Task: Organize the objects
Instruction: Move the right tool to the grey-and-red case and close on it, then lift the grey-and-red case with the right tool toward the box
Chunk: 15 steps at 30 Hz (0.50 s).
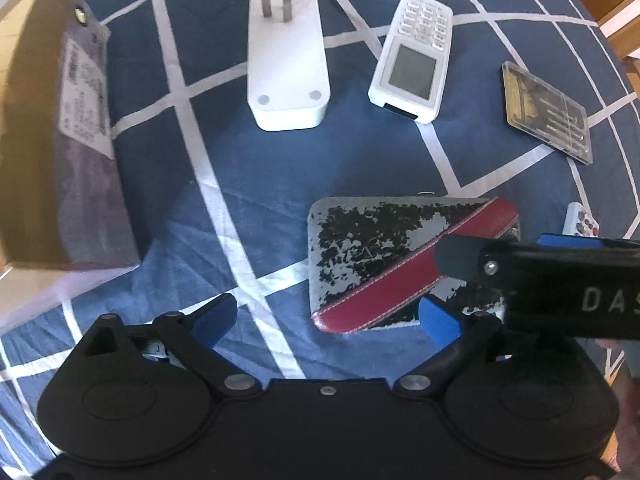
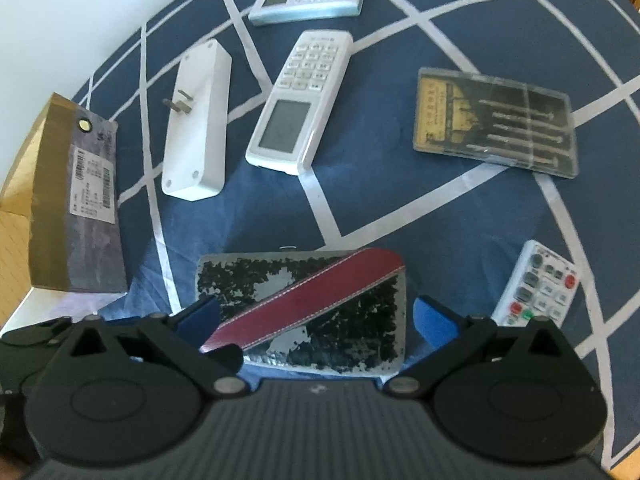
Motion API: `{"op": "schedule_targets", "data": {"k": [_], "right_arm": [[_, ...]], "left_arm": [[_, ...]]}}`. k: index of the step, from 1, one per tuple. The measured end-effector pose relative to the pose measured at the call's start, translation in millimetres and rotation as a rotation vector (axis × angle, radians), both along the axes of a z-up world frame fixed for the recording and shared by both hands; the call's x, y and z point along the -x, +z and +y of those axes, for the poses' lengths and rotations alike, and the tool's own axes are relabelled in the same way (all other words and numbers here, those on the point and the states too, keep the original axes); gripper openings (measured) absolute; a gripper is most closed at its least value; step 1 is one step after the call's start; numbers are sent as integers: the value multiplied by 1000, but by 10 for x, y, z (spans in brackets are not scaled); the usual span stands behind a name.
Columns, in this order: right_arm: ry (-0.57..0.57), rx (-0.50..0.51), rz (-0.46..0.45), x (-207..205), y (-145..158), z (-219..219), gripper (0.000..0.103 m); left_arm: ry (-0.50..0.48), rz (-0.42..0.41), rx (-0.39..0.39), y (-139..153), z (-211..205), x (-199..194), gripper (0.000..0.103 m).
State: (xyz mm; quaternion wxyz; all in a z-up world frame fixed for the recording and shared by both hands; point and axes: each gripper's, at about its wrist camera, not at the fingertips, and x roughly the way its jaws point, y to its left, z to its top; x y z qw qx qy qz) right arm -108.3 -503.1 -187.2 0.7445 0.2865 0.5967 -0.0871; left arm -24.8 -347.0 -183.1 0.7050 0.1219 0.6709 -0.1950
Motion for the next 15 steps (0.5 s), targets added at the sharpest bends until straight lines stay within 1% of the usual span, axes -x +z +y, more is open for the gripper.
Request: {"op": "schedule_targets", "data": {"k": [2, 6, 12, 13, 15], "right_arm": [[8, -6, 14, -25, -53, 7, 101], [10, -5, 30, -64, -121, -3, 100], [26, 11, 52, -114, -181, -15, 96], [27, 15, 55, -132, -192, -13, 96], [33, 26, 64, -143, -206, -14, 91]], "left_arm": [[-3, 17, 8, -52, -26, -20, 94], [-4, 47, 29, -131, -75, -48, 89], [2, 79, 70, -204, -129, -71, 89], [-1, 84, 74, -216, -143, -71, 87], [-1, 92, 83, -236, -168, -68, 86]]}}
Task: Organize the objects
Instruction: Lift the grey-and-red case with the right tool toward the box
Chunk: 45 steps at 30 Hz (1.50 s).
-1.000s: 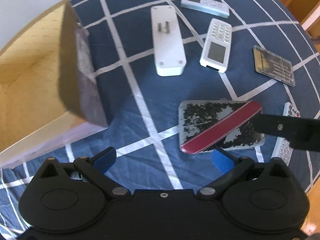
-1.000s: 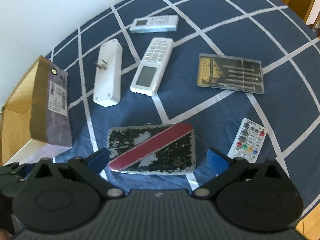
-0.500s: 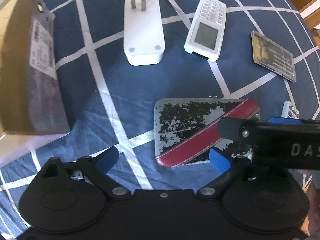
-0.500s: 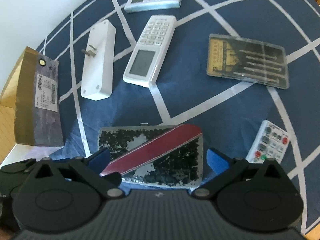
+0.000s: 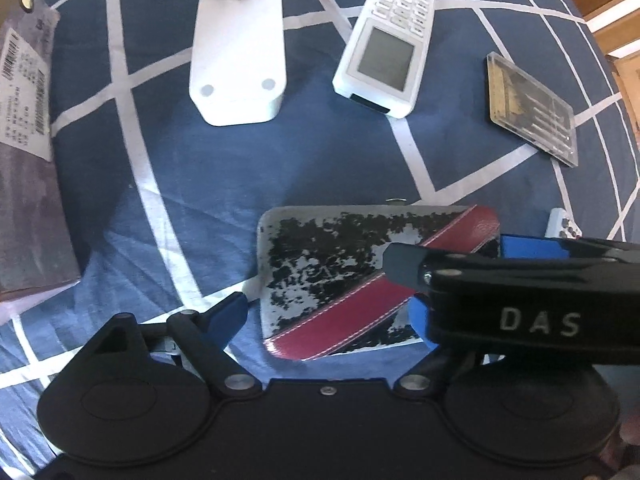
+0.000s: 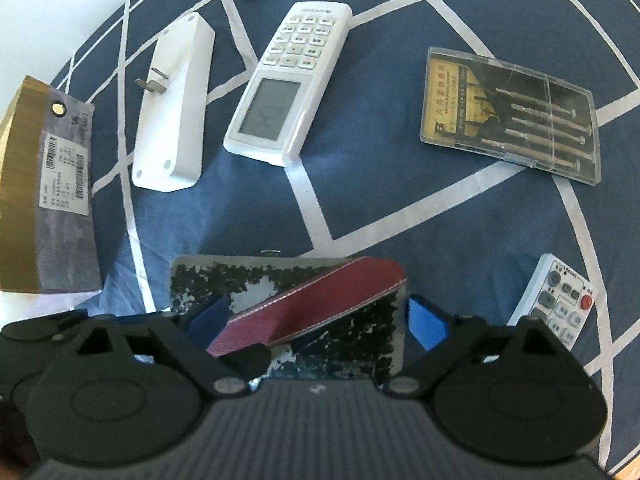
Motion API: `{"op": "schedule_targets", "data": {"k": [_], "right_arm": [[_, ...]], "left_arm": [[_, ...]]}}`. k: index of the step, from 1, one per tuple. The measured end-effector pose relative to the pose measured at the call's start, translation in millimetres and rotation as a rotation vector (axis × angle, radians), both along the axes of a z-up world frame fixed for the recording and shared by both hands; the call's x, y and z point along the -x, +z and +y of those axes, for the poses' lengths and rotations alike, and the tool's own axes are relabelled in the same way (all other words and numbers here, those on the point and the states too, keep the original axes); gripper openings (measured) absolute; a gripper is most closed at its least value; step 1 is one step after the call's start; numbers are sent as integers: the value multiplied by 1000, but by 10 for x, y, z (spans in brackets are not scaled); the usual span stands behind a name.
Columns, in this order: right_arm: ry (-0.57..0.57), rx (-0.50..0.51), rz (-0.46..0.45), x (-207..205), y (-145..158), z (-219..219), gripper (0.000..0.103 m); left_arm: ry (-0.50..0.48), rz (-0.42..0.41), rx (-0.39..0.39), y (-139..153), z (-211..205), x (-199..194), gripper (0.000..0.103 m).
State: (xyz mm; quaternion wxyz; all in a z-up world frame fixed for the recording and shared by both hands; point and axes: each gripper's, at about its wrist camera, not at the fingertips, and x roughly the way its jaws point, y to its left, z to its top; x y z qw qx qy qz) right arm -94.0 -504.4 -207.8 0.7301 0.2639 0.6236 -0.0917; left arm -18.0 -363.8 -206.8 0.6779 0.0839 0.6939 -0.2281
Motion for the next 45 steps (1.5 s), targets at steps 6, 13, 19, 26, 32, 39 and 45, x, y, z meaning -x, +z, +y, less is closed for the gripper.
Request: {"op": "schedule_targets", "data": {"k": [6, 13, 19, 26, 32, 39, 45], "right_arm": [[7, 13, 2, -4, -7, -4, 86], [14, 29, -7, 7, 12, 38, 84], [26, 36, -38, 27, 88, 97, 82], [21, 41, -91, 66, 321, 155, 82], [48, 66, -152, 36, 603, 281, 82], [113, 79, -233, -84, 947, 596, 82], [186, 83, -292, -192, 1175, 940, 82]], "left_arm": [[-2, 0, 6, -24, -65, 11, 84], [3, -16, 0, 15, -54, 37, 83], [3, -51, -9, 78, -57, 98, 82], [13, -116, -4, 375, 49, 142, 81], [43, -166, 11, 682, 239, 160, 81], [128, -244, 17, 1029, 575, 172, 81], [217, -289, 15, 1264, 927, 192, 81]]}}
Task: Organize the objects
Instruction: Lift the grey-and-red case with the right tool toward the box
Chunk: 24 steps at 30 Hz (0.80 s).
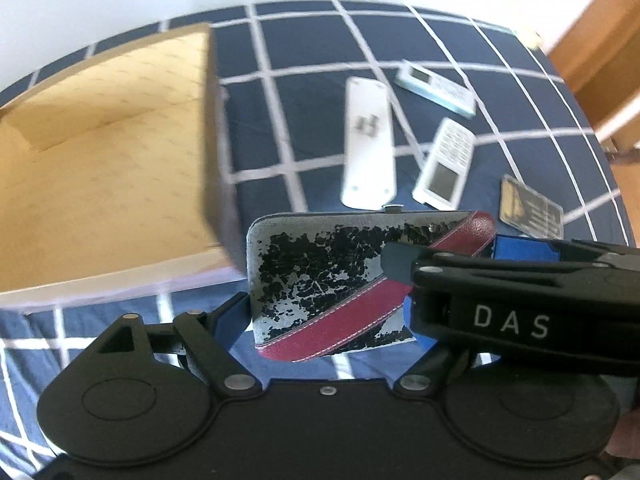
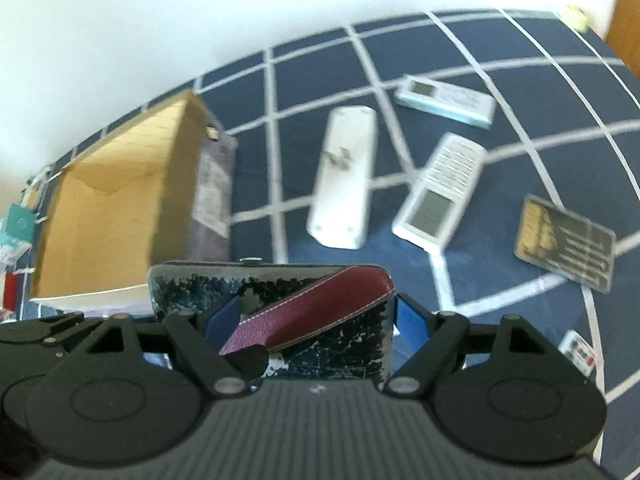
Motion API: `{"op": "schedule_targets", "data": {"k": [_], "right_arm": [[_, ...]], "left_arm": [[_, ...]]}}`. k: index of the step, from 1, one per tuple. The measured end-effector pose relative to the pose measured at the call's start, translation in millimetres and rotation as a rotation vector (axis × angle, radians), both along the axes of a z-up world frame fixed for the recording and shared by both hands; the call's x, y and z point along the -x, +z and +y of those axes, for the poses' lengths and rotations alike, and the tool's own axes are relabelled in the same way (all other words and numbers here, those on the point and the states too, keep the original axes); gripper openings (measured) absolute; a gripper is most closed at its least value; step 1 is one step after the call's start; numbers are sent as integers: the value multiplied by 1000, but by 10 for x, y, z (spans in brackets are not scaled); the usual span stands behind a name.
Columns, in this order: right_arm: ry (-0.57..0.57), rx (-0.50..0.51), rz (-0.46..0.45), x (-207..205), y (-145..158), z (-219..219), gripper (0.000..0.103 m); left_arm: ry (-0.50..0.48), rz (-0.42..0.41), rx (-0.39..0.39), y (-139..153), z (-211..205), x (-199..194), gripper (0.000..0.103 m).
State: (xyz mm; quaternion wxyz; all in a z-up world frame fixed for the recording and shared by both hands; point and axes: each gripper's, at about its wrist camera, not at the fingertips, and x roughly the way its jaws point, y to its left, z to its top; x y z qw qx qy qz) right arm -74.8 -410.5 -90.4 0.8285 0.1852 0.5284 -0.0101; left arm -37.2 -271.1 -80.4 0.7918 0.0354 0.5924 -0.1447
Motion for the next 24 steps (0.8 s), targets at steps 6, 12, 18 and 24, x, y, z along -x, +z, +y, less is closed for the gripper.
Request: {"op": "schedule_targets", "data": {"k": [6, 12, 18, 24], "right_arm": [[57, -4, -48, -85, 197, 383, 82], [94, -4, -87, -177, 390, 769, 82], [106, -6, -110, -278, 528, 1154, 82], [115, -5, -122, -404, 605, 1517, 82]], "left_arm": [[65, -46, -7, 221, 384, 20, 81], [102, -82, -12, 415, 765, 23, 81], [119, -108, -16, 571, 1154, -15, 81], [133, -120, -15, 640, 1496, -89, 81]]}}
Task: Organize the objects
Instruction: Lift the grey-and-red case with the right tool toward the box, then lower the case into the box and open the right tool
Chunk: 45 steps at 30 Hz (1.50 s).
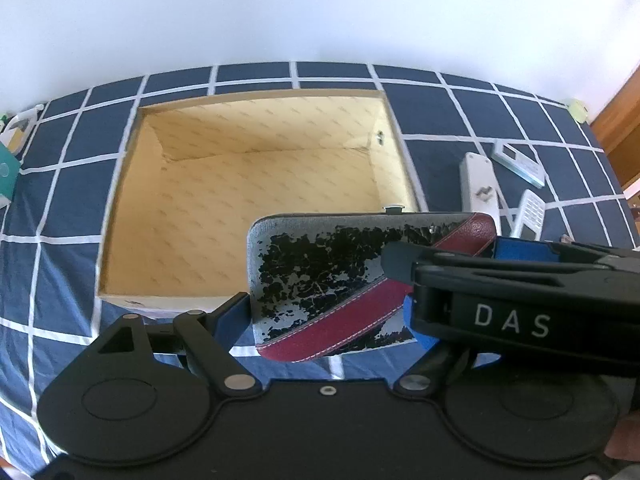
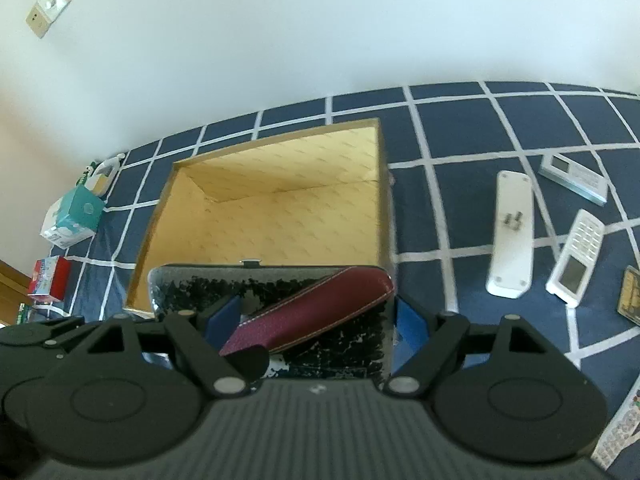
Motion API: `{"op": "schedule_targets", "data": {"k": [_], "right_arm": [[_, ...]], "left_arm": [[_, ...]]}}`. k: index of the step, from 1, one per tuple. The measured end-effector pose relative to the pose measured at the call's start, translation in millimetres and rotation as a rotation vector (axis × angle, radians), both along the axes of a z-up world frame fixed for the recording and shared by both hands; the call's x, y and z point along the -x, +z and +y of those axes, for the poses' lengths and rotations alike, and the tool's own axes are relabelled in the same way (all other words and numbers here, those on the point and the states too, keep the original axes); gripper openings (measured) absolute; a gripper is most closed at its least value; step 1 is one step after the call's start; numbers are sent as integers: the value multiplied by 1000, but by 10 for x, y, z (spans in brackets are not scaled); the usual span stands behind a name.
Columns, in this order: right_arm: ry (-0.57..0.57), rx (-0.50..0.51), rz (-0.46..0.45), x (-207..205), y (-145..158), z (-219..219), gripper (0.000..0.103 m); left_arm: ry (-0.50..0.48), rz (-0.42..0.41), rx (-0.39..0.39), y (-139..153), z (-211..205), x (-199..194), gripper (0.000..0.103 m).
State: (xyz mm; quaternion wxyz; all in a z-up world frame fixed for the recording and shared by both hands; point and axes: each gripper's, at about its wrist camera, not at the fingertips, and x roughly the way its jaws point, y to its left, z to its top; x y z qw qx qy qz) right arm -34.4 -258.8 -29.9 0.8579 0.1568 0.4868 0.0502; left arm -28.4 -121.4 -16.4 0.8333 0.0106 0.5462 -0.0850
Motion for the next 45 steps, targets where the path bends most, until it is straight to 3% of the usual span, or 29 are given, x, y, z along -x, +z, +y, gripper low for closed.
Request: {"op": "schedule_targets", "data": {"k": [11, 24, 36, 45], "right_arm": [[38, 4, 31, -466, -95, 488, 82], [71, -4, 199, -1097, -755, 661, 82], [60, -19, 369, -1266, -1355, 677, 82], [53, -10, 436, -1304, -1510, 672, 82]], "left_arm": [[46, 36, 9, -104, 526, -358, 81], [65, 209, 15, -766, 763, -900, 81], [57, 362, 23, -1334, 819, -1087, 81], [50, 407, 41, -1502, 845, -1142, 81]]}}
